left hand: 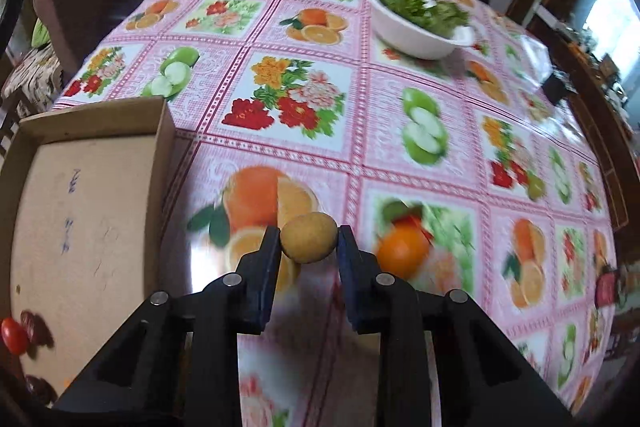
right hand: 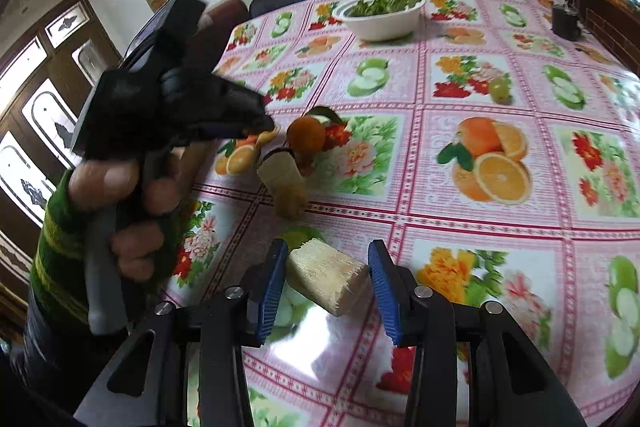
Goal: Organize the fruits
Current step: 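Grasp a brown kiwi with the left tool while the right tool grasps a pale yellow cylindrical piece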
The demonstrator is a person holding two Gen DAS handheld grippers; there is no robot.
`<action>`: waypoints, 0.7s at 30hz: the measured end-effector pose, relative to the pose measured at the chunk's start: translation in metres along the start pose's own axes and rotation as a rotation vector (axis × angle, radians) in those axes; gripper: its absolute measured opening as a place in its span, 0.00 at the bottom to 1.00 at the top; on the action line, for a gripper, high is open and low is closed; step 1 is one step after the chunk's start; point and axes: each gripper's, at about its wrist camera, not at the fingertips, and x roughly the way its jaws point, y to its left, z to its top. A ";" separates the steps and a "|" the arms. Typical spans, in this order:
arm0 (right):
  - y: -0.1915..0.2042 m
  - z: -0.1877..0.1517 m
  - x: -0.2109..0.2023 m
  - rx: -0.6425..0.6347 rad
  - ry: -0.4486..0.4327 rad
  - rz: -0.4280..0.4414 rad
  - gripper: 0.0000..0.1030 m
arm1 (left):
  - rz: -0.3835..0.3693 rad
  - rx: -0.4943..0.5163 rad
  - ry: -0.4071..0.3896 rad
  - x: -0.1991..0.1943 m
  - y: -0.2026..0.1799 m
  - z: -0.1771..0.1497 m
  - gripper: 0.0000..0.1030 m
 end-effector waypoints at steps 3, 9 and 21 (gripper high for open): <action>-0.006 -0.005 -0.015 0.025 -0.026 0.001 0.41 | -0.017 0.009 -0.037 -0.023 -0.001 -0.015 0.24; -0.016 -0.014 -0.034 0.064 -0.056 -0.021 0.41 | -0.030 0.035 -0.095 -0.061 0.000 -0.048 0.25; -0.007 -0.027 -0.051 0.069 -0.082 -0.032 0.41 | 0.023 0.052 -0.153 -0.088 0.018 -0.087 0.25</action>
